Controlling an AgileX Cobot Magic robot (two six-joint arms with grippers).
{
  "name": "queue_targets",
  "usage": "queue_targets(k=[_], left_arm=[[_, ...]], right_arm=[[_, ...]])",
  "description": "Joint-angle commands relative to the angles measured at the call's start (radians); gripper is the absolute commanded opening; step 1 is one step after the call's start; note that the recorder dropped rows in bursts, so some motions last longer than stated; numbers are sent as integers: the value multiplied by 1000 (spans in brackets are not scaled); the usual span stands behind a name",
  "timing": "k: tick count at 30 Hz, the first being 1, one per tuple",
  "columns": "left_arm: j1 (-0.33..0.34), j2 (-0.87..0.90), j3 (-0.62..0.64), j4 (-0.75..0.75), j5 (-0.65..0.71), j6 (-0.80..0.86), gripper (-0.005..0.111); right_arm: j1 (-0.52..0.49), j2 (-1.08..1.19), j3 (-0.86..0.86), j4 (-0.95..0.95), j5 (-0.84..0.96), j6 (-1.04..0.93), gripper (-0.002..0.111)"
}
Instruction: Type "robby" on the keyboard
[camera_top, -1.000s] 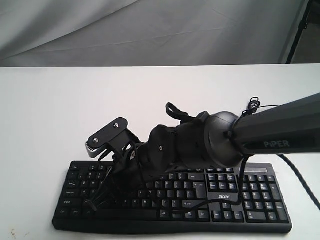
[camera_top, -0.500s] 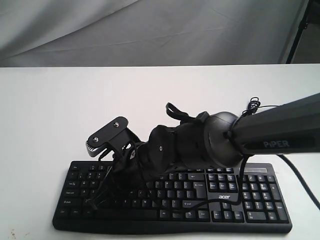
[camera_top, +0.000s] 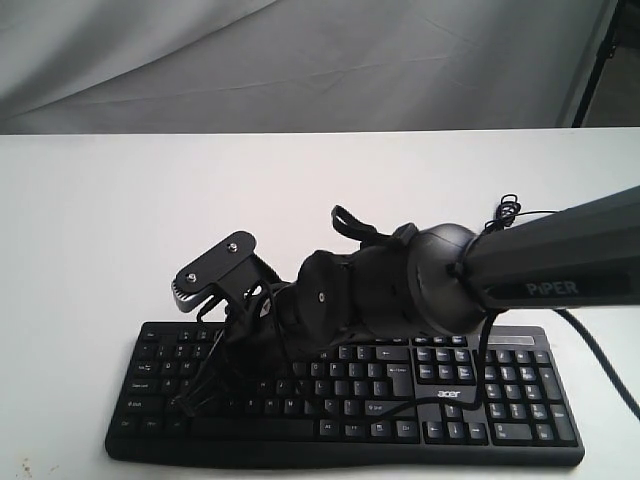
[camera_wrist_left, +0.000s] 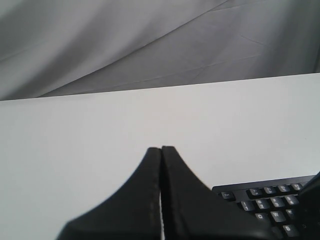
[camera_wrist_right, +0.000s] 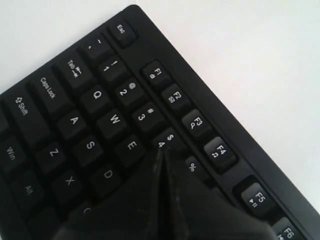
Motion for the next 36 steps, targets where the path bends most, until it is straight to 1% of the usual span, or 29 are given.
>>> queue_targets(k=[1, 24, 32, 36], left_arm=[[-6, -3, 4, 5, -7, -3, 0], [-6, -3, 4, 5, -7, -3, 0], [-6, -3, 4, 5, -7, -3, 0], [-6, -3, 4, 5, -7, -3, 0]], right_arm=[[3, 3, 5, -7, -11, -9, 0], [13, 21, 5, -7, -24, -9, 0], [10, -37, 7, -26, 6, -9, 0], [-11, -101, 59, -31, 2, -9, 0]])
